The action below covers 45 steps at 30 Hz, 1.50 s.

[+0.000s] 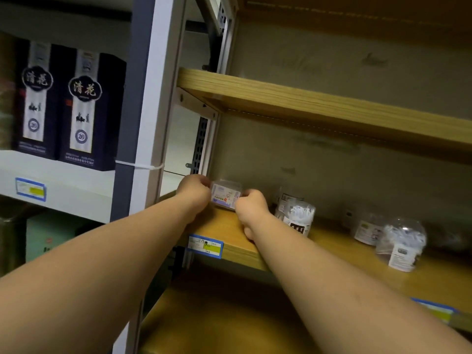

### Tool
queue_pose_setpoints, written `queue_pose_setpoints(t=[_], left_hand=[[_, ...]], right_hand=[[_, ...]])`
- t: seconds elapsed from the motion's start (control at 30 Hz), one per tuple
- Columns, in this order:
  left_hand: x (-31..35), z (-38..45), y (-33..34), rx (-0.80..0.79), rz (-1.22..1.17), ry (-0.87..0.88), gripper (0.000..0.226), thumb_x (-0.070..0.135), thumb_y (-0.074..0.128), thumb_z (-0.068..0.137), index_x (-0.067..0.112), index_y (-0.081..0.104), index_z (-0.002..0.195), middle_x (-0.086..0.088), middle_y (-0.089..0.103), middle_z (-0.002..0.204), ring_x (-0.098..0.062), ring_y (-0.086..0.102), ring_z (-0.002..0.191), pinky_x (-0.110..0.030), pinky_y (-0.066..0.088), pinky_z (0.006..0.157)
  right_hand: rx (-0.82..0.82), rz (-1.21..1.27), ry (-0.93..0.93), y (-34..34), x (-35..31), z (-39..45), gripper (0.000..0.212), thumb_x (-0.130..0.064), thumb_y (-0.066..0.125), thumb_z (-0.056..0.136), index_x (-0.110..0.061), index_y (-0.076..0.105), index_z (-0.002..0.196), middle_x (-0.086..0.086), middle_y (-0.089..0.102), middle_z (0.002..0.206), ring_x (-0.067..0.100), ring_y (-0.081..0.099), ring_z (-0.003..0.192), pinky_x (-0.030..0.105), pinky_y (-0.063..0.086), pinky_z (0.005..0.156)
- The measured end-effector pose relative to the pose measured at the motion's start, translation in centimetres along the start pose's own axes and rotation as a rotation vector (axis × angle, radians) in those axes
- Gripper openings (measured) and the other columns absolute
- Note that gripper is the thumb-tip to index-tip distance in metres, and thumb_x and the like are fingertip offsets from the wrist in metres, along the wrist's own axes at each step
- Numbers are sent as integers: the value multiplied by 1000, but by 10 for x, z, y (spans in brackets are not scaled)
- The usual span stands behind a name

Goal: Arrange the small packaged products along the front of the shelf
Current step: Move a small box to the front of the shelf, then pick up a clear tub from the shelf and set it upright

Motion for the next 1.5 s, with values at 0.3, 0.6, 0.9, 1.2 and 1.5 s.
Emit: queue_pose_setpoints(t=[0.3,0.6,0.9,1.2,1.5], left_hand=[[-8,6,3,3,100,-80,22,12,49,95,14,64,111,-10,67,103,-27,65,86,-38,59,76],[26,-26,-8,74,284,15,29,7,52,93,1,56,122,-20,61,112,-35,61,99,-41,53,82],[142,-98,53,72,-24,452,42,8,47,95,12,57,136,-10,60,134,-28,55,125,-45,46,106],[231,-182,219,-227,-114,541,43,10,48,97,10,54,139,-8,58,140,-23,52,131,-30,39,104],[294,-234,426,-394,-18,439,49,14,49,99,12,42,148,-7,48,149,-24,45,137,-31,35,111]], right_hand=[[-44,-162,85,2,-4,1,27,-8,47,99,-11,49,125,10,56,117,22,52,96,31,46,78],[-73,-196,-22,-10,-22,-28,39,-3,45,96,-4,47,135,15,52,133,29,54,107,33,46,87],[170,-63,-346,-123,-52,-57,48,-8,42,101,-15,43,148,4,42,153,23,41,140,30,33,109],[445,-63,-252,-321,26,-56,43,-12,48,100,-17,52,142,2,54,144,20,48,135,31,36,109],[577,-69,-97,-533,142,3,51,-2,42,99,-17,44,147,4,45,151,27,43,138,31,37,107]])
Point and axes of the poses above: each hand's wrist, its own z-axis towards the middle knuckle, its own y-axis out of the palm, x = y × z, the point moved 3 cm from there along z, towards the middle knuckle
